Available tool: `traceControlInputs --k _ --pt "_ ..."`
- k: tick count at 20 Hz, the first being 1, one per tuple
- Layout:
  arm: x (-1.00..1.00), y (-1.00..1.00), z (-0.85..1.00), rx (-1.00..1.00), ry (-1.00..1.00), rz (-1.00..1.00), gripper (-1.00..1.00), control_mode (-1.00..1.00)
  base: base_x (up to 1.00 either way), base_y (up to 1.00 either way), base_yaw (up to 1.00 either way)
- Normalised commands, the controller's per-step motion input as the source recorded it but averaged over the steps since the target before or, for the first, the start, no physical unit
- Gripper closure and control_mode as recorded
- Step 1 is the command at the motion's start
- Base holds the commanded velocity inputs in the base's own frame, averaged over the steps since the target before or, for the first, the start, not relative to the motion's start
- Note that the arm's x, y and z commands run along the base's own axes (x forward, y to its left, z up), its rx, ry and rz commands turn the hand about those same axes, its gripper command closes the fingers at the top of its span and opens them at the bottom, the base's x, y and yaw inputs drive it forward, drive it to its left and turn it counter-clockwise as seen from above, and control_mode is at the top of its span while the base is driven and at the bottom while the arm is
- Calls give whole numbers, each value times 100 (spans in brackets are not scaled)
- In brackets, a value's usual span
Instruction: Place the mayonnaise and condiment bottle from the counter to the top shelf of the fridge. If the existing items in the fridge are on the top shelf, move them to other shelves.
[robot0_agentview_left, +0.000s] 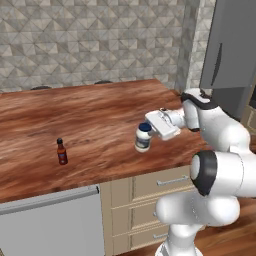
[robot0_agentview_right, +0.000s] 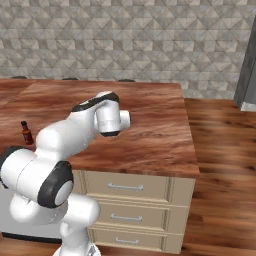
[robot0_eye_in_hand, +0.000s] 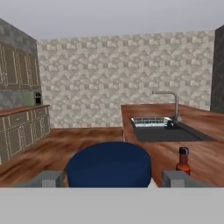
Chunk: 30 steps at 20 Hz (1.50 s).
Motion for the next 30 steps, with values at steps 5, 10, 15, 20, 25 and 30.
traceControlInputs --k 5,10,15,20,25,30 --pt "-100 0 100 0 3 -3 100 -100 0 0 0" --pt "-100 0 100 2 6 -5 100 -100 0 0 0" --pt "-100 0 84 2 5 -9 100 -100 0 0 0" --pt "-100 11 38 -2 0 -8 100 -100 0 0 0" --pt "-98 10 28 -6 -17 -8 100 -100 0 0 0" --pt "-40 29 5 -7 -15 -2 100 -100 0 0 0"
